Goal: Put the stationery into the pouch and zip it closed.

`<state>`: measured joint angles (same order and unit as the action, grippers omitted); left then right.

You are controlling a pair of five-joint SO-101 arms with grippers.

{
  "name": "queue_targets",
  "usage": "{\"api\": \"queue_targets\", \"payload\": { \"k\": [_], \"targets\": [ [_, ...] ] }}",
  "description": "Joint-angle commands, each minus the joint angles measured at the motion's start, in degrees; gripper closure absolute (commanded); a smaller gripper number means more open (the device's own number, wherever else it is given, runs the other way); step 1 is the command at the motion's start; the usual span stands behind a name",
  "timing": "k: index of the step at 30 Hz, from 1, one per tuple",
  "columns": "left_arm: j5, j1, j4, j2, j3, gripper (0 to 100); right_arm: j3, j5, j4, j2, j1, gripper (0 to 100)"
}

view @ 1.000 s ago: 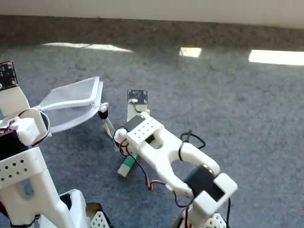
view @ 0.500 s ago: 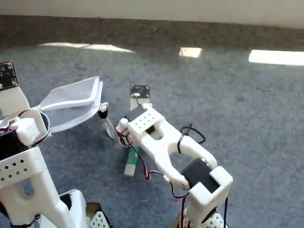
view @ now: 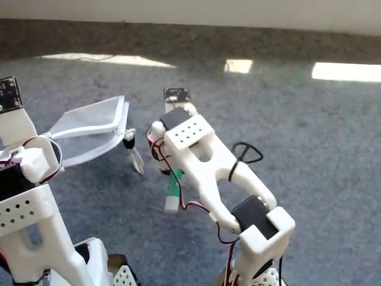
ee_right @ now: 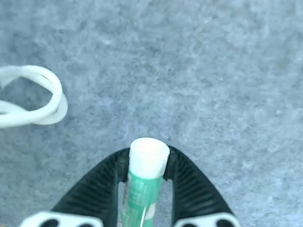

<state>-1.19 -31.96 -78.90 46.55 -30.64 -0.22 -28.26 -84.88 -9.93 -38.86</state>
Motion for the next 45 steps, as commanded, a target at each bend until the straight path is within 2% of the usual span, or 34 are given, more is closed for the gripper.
{"api": "queue_targets", "payload": {
  "k": [1, 5, 8, 19, 22, 27, 32, 36, 45],
  "targets": [
    [-0.1, -0.4, -0.2, -0.3, 0.6, 100, -3.3, 0.8, -1.3, 7.3, -1.7, 99.4],
    [-0.1, -0.4, -0.2, -0.3, 0.6, 100, 2.2, 1.1, -0.8, 17.1, -2.9, 99.4],
    [-0.1, -0.4, -0.1, -0.3, 0.6, 100, 6.5, 4.5, 1.5, 24.3, -3.5, 99.4],
    [-0.1, -0.4, 0.1, -0.3, 0.4, 100, 24.5, 5.6, 21.8, 48.7, -3.6, 99.4],
    [-0.1, 1.4, 0.1, -0.3, 0.4, 100, 27.8, 5.4, 26.9, 55.9, -3.6, 99.4],
    [-0.1, 3.6, 0.0, -0.3, 0.7, 100, 34.9, 5.6, 36.3, 66.7, -7.5, 99.4],
    [-0.1, 3.6, 0.1, -0.4, 0.7, 100, 42.1, 6.5, 47.9, 74.4, -12.5, 99.4],
    [-0.2, 3.8, 0.1, -0.4, 0.7, 100, 47.8, 14.5, 59.0, 77.8, -15.9, 99.4],
    [-0.2, 3.8, 0.1, -0.4, 0.7, 100, 62.7, 24.6, 95.3, 78.4, -20.1, 99.4]
  ]
}}
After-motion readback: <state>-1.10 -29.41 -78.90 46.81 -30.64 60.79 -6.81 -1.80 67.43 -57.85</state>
